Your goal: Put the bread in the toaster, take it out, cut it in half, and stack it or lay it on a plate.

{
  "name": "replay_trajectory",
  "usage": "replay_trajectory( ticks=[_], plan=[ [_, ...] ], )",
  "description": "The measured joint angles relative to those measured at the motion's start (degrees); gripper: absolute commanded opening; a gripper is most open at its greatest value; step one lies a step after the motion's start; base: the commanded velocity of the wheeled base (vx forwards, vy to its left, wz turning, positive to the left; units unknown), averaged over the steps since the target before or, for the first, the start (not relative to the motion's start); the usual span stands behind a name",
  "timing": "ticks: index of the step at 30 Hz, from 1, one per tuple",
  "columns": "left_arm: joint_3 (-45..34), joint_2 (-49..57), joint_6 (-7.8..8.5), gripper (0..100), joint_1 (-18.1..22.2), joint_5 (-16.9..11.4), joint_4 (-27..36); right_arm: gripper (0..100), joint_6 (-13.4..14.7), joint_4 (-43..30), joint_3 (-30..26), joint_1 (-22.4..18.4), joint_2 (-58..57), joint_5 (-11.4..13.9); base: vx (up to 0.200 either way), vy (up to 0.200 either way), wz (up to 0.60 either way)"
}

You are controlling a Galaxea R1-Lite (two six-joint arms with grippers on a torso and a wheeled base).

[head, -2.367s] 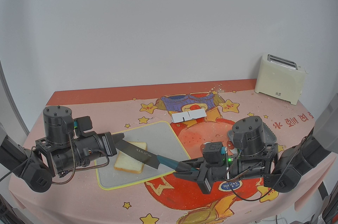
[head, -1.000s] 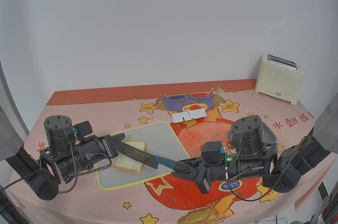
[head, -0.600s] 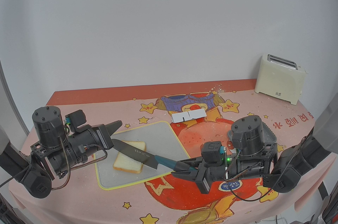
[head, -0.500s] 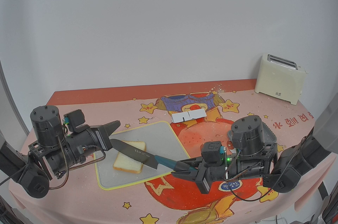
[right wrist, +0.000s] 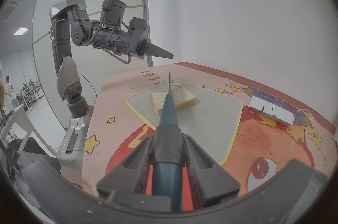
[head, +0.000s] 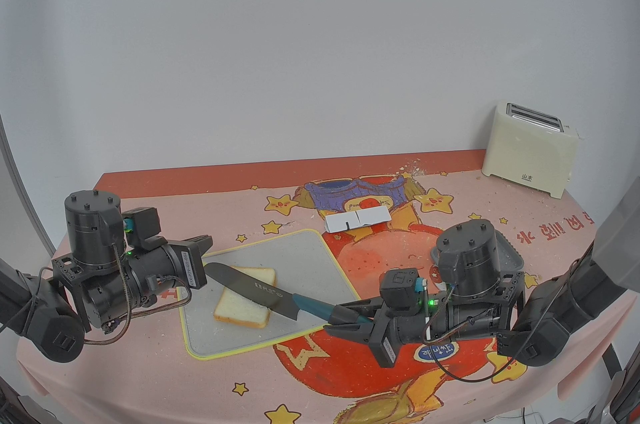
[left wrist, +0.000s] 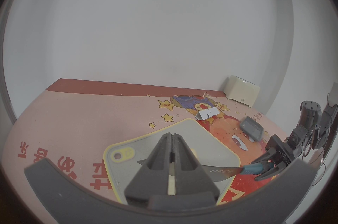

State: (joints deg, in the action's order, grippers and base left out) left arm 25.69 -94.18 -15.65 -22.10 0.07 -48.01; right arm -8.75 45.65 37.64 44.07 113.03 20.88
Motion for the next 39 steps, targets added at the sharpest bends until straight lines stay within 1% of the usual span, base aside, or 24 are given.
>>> replay_trajectory(
  ticks=[6, 13, 18, 20, 39],
  plan=[
    [-0.06, 0.02, -0.18, 0, -0.22, -1.11, -0.13, 0, 0.00, 0.00, -0.02, 0.02, 0.01, -0.02, 0.000, 0.000, 0.00],
    [-1.44, -2.67, -0.18, 0, -1.74, -1.16, -1.85, 0, 0.00, -0.04, -0.02, 0.06, 0.06, -0.02, 0.000, 0.000, 0.00],
    [-1.66, -5.27, -0.20, 0, -2.17, -1.07, -7.66, 0, -0.02, -0.04, -0.02, 0.02, 0.06, 0.00, 0.000, 0.000, 0.00],
    [-1.85, -6.23, -0.16, 0, -2.18, -1.07, -8.97, 0, 0.00, -0.04, -0.02, 0.02, 0.09, -0.02, 0.000, 0.000, 0.00],
    [-3.23, -9.07, -0.29, 0, -2.18, -0.91, -9.80, 0, 0.13, 0.05, 0.22, 0.06, 0.01, -0.02, 0.000, 0.000, 0.00]
  ],
)
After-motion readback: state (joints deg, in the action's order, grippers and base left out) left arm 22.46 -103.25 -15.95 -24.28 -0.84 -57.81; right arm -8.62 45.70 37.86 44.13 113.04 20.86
